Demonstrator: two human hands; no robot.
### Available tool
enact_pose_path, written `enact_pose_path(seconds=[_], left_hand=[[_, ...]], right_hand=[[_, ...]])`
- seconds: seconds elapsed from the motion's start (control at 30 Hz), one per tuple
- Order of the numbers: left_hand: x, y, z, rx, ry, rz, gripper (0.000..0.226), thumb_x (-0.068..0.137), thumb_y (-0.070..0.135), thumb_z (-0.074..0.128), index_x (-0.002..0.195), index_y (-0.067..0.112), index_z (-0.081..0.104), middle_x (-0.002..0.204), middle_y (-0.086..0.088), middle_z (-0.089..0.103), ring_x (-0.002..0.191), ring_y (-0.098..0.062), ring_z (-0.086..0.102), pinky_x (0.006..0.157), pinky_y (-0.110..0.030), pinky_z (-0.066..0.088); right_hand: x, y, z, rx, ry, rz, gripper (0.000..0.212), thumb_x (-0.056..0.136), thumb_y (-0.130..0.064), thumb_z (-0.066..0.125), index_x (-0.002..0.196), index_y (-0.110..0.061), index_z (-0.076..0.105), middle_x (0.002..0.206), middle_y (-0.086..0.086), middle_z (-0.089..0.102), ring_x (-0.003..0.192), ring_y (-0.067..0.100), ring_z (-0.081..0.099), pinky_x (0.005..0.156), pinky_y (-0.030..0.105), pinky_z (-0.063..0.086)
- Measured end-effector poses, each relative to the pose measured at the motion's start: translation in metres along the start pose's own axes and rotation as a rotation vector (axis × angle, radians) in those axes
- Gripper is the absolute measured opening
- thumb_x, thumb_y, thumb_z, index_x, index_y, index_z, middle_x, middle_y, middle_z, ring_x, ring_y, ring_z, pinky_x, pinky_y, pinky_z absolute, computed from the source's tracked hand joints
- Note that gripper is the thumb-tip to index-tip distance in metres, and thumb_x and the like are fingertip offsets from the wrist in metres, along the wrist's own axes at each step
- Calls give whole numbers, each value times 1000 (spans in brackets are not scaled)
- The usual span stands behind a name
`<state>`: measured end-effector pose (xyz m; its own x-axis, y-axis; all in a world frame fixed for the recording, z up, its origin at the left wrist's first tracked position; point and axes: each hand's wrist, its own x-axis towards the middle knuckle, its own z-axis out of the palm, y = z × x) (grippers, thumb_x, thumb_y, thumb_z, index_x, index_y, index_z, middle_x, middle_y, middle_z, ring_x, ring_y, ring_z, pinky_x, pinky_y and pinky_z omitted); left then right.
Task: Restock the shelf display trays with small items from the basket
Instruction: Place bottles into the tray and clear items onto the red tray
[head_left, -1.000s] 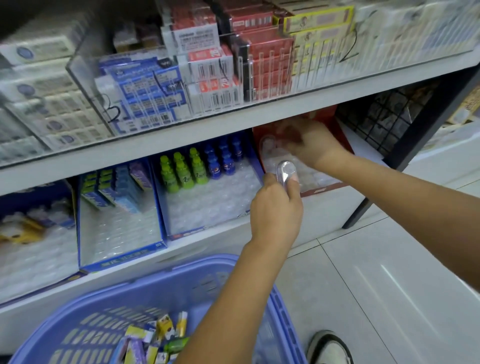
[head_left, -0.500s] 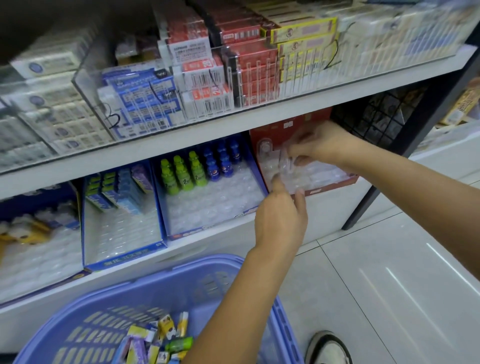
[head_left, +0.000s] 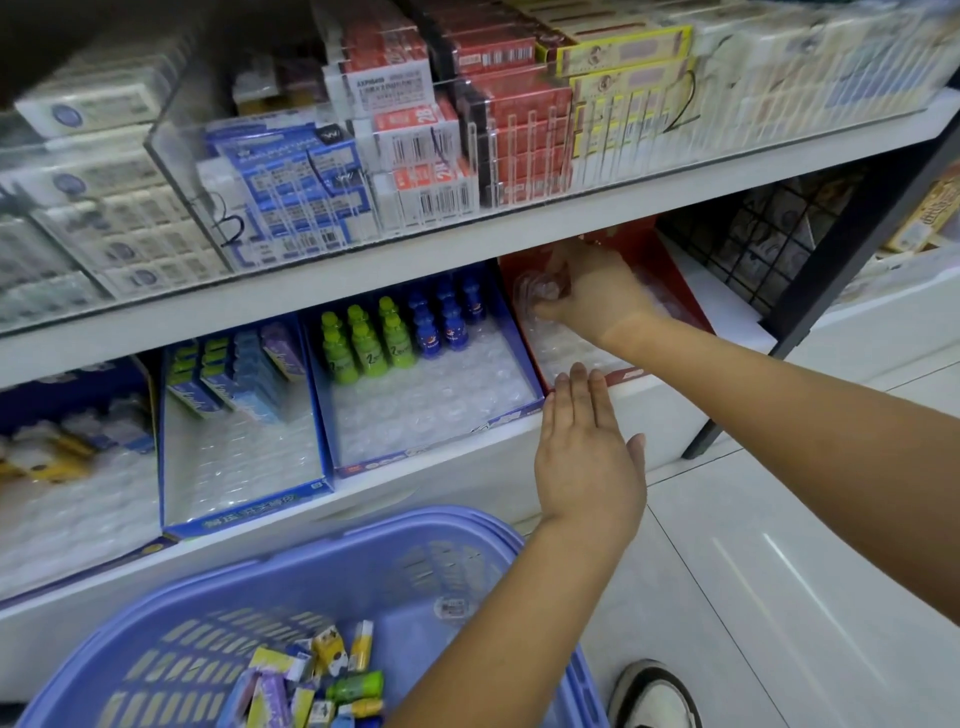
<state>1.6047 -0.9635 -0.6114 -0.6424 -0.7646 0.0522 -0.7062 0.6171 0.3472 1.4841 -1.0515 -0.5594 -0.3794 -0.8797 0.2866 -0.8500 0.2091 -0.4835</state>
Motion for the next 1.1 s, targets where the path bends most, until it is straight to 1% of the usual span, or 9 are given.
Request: enact_pose_path(seconds=[0.1,0.4,0.5,0.6,0.7,0.8,0.93,1.03,1.1], left_hand=[[0,3,1,-7,12,-7,70,100,40,31,150,6,-4,160,-11,-6,147,-24,-6,116,-31,-11],[-1,-4,4,-40,66,47,69,99,39,35,151,7,3,160,-10,-1,147,-24,-1,118,-30,-7],[-1,-5,3,-54,67,55,69,98,39,37,151,7,5,160,-11,3,147,-24,1,118,-30,-5],[0,-6,-1,-71,62,55,69,97,40,40,151,7,12,159,-10,10,146,-24,4,119,-30,0],[0,-8,-4,-86,61,74,68,96,38,43,150,6,16,157,-10,16,145,-23,8,119,-29,5],[-1,-13,-4,-75,38,98,67,97,36,43,151,9,14,159,-7,11,146,-22,7,119,-29,5],[-3,-16,-14,-169,4,114,65,97,29,44,151,8,14,160,-4,9,147,-18,5,118,-25,6],[-30,-30,-22,-343,66,134,52,97,23,46,146,10,33,154,-5,29,141,-17,26,114,-25,23],[-60,-56,-18,-447,105,69,37,94,19,49,131,12,52,134,-5,54,121,-19,51,101,-28,42]], right_hand=[[2,0,4,-13,-1,-21,30,70,-21,72,92,-7,56,85,8,62,81,26,59,65,26,39],[-6,9,11,74,36,-29,33,74,-25,73,93,-5,54,82,11,68,77,30,62,64,33,47],[-7,10,8,-105,5,-78,44,80,-31,70,110,-5,53,91,17,67,84,34,61,62,28,38],[-7,1,11,-293,-28,-110,48,85,-30,63,122,-7,45,101,21,62,91,37,60,64,31,37],[-7,-11,18,-304,-56,-83,48,85,-22,59,127,-7,41,107,24,58,91,40,60,64,32,37],[-5,-12,9,-306,-108,-86,44,86,-23,58,125,-9,44,105,20,63,93,36,61,65,29,36],[-9,-18,-11,-369,-260,-75,44,91,-29,53,130,-10,44,115,15,63,103,34,59,77,32,44],[-25,-35,-31,-445,-289,-117,34,93,-30,50,118,-9,57,113,16,64,105,34,57,85,35,47],[-45,-49,-44,-323,-201,-210,25,88,-27,58,104,-9,61,97,14,66,95,34,59,73,31,44]])
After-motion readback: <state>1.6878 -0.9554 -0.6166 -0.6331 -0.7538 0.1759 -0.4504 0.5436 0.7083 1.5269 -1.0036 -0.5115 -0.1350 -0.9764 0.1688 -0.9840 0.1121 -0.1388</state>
